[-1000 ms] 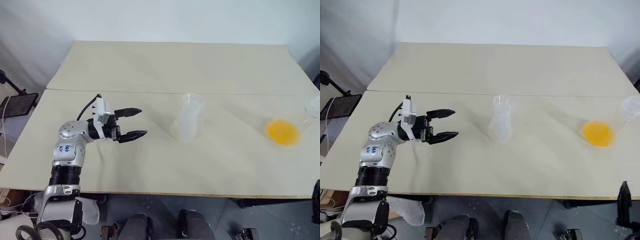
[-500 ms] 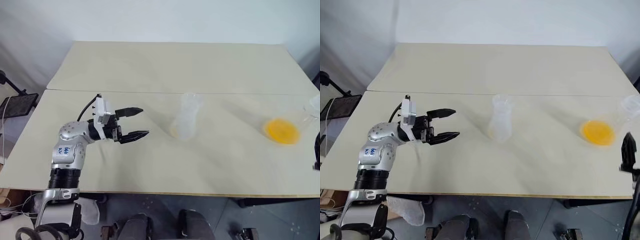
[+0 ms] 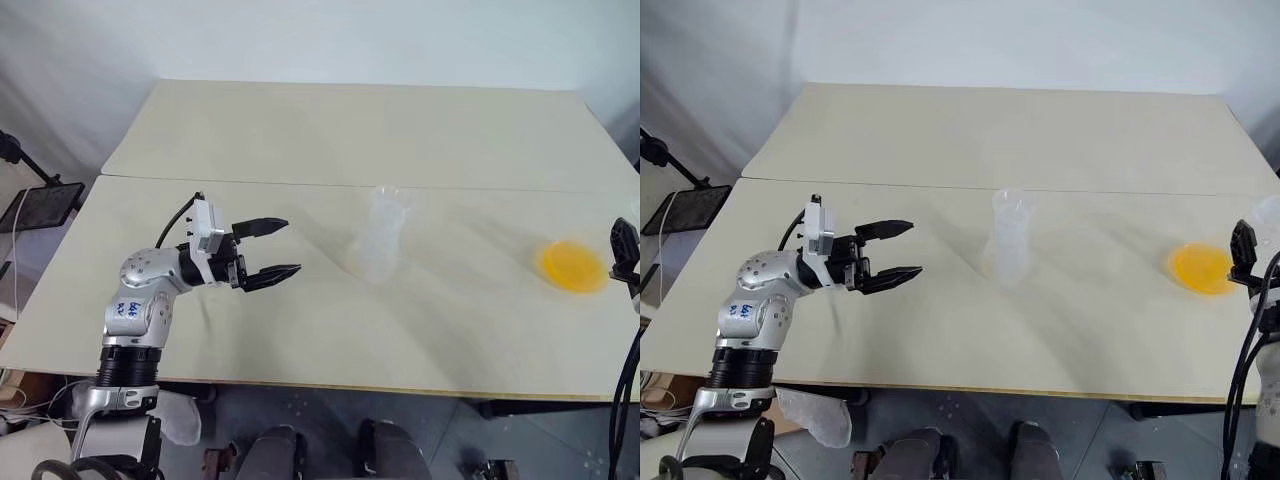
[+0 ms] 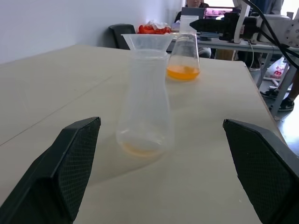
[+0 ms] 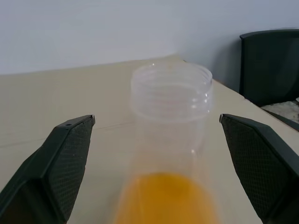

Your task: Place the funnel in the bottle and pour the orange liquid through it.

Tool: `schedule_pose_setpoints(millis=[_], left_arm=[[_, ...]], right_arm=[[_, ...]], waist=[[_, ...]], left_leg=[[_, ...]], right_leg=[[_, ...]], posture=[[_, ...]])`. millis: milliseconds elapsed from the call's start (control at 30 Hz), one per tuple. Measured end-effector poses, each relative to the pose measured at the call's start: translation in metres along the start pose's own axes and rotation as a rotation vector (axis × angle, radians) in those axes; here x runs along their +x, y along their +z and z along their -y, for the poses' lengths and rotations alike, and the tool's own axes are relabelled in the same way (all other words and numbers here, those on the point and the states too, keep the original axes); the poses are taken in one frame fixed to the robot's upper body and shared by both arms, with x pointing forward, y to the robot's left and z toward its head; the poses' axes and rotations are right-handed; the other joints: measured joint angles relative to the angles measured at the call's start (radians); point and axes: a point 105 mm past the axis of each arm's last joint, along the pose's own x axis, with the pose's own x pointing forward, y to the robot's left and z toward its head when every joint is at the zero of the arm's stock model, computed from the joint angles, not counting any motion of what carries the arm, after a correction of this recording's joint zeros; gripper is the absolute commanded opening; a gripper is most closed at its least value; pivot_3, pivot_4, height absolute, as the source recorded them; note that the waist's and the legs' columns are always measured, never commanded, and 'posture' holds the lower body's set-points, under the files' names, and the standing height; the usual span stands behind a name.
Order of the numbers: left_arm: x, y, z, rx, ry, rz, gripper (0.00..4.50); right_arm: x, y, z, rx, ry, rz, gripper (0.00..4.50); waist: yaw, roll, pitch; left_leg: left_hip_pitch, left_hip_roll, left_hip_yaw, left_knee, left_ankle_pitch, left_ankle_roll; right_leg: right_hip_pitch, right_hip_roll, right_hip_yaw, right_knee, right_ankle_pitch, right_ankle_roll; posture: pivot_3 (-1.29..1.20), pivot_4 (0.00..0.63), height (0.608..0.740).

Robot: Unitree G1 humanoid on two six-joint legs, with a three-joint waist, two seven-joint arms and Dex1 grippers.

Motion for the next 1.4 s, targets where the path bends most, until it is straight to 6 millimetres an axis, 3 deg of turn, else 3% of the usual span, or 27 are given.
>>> schedule_pose_setpoints(millis=[500,600,733,800,967,1067,1400], left_arm=[[0.003,0.002,0.003,0.0,0.022,0.023,4.46],[0.003,0.002,0.002,0.0,0.026,0.024,4.5],[0.003,0.002,0.002,-0.001,0.026,0.025,4.5],[0.003,0.002,0.003,-0.001,0.026,0.025,4.5],[0.003,0.002,0.002,-0.001,0.026,0.025,4.5],[0.003,0.002,0.002,-0.001,0.027,0.025,4.5],[0.002,0.002,0.002,0.0,0.034,0.024,4.5]], right_arm=[[0.019,-0.01,0.005,0.023,-0.008,-0.018,4.5],[0.02,-0.01,0.005,0.028,-0.001,-0.01,3.93],[0.02,-0.012,0.003,0.024,0.005,-0.002,2.67],[0.02,-0.013,0.0,0.025,0.019,0.0,2.42],[0.019,-0.014,-0.006,-0.005,0.037,0.015,2.42],[0.02,-0.01,-0.026,-0.037,0.102,0.027,2.42],[0.008,0.017,-0.128,-0.223,0.406,0.062,2.42]], waist=[[-0.001,0.0,0.0],[-0.001,0.0,0.0],[-0.001,0.0,0.0],[-0.001,0.0,0.0],[-0.001,0.0,0.0],[-0.002,0.003,0.002],[-0.001,0.003,0.002]], left_leg=[[0.0,0.0,0.0,0.0,0.0,0.0],[0.0,0.0,0.0,0.0,0.0,0.0],[-0.001,0.0,0.0,0.0,0.0,0.0],[-0.001,0.0,0.0,0.0,0.0,0.0],[-0.001,0.0,0.0,0.0,0.0,0.0],[-0.001,0.0,0.0,0.0,0.0,0.0],[-0.006,0.001,-0.003,0.001,0.0,0.0]], right_leg=[[0.0,0.0,-0.003,-0.001,0.0,0.0],[0.0,0.0,-0.003,-0.001,0.0,0.0],[0.0,0.0,-0.003,-0.001,0.0,0.0],[0.0,0.0,-0.003,-0.001,0.0,0.0],[0.0,0.0,-0.003,-0.002,0.0,0.0],[-0.001,0.0,-0.003,-0.002,0.0,0.0],[-0.003,0.0,-0.004,-0.003,0.0,0.0]], posture=[[0.0,0.15,0.74],[0.0,0.15,0.74],[0.0,0.15,0.74],[0.0,0.15,0.74],[0.0,0.15,0.74],[0.0,0.15,0.74],[0.0,0.15,0.74]])
